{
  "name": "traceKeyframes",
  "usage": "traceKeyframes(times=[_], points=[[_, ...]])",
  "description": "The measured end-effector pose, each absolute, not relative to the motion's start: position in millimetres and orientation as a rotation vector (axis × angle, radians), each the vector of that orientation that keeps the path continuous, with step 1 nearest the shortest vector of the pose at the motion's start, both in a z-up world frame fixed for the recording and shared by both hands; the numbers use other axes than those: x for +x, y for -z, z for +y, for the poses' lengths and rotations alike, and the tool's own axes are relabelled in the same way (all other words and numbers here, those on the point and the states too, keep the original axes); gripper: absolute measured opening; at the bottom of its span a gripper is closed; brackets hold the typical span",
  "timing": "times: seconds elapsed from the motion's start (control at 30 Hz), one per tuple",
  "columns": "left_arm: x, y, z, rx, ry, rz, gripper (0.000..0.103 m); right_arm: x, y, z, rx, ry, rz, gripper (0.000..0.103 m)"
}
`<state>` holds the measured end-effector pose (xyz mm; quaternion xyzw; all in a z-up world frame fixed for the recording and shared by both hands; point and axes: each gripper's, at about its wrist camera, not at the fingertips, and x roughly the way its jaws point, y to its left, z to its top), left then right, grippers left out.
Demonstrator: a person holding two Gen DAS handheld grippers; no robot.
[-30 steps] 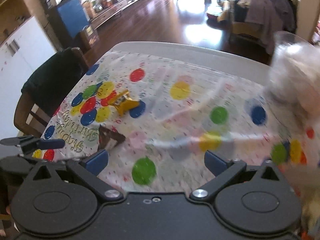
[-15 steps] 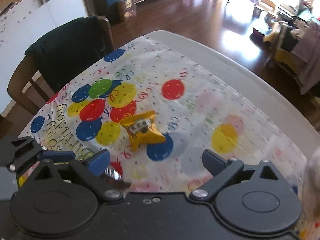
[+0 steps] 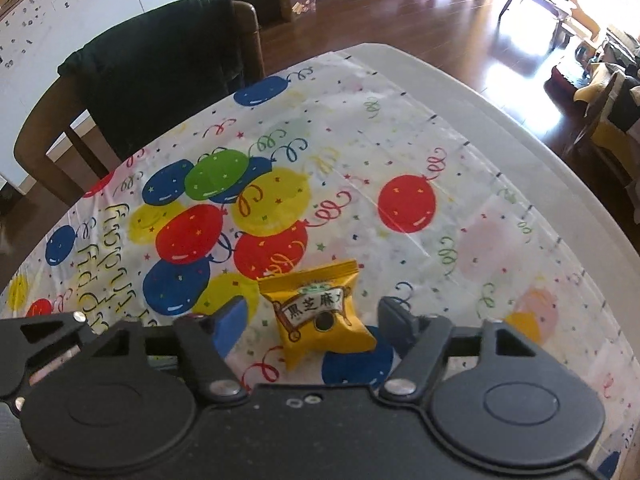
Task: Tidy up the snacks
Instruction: 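Grasp the brown chocolate wrapper with the left tool while the right tool grasps the yellow packet, then carry the brown wrapper and yellow packet into the red box and release both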
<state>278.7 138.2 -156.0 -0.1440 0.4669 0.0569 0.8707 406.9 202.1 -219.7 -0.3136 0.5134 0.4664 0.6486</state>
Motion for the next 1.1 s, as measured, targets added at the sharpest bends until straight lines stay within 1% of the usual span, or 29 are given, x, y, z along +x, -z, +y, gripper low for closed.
traceKeyframes(times=[0.03,0.07,0.17,0.2,0.27,0.3,0.5,0.73,1.1], points=[[278.7,156.2,137.4,-0.295,-0.118,0.973,0.065,406.2,220.8,202.4,-0.717,-1.060,1.164,0.061],[279.1,156.3,136.5,-0.287,-0.116,0.972,0.064,405.2,221.6,202.6,-0.725,-1.064,1.163,0.059],[279.6,156.1,135.8,-0.282,-0.111,0.968,0.057,402.1,223.5,202.0,-0.742,-1.056,1.151,0.057],[279.1,156.2,136.0,-0.284,-0.110,0.966,0.052,401.3,224.3,201.5,-0.740,-1.052,1.151,0.054],[278.1,155.9,135.6,-0.281,-0.109,0.965,0.048,398.0,224.5,200.6,-0.749,-1.046,1.130,0.047],[277.6,155.6,135.7,-0.284,-0.107,0.964,0.046,397.5,223.9,199.8,-0.746,-1.045,1.126,0.042],[273.4,153.1,134.5,-0.287,-0.098,0.962,0.037,394.6,217.5,190.9,-0.695,-1.004,1.105,0.035],[261.7,149.6,138.0,-0.318,-0.094,0.972,0.034,393.7,210.1,160.4,-0.615,-0.911,1.142,0.034],[219.6,138.5,135.4,-0.353,-0.067,0.994,0.033,364.0,175.6,88.2,-0.479,-0.811,1.173,0.034]])
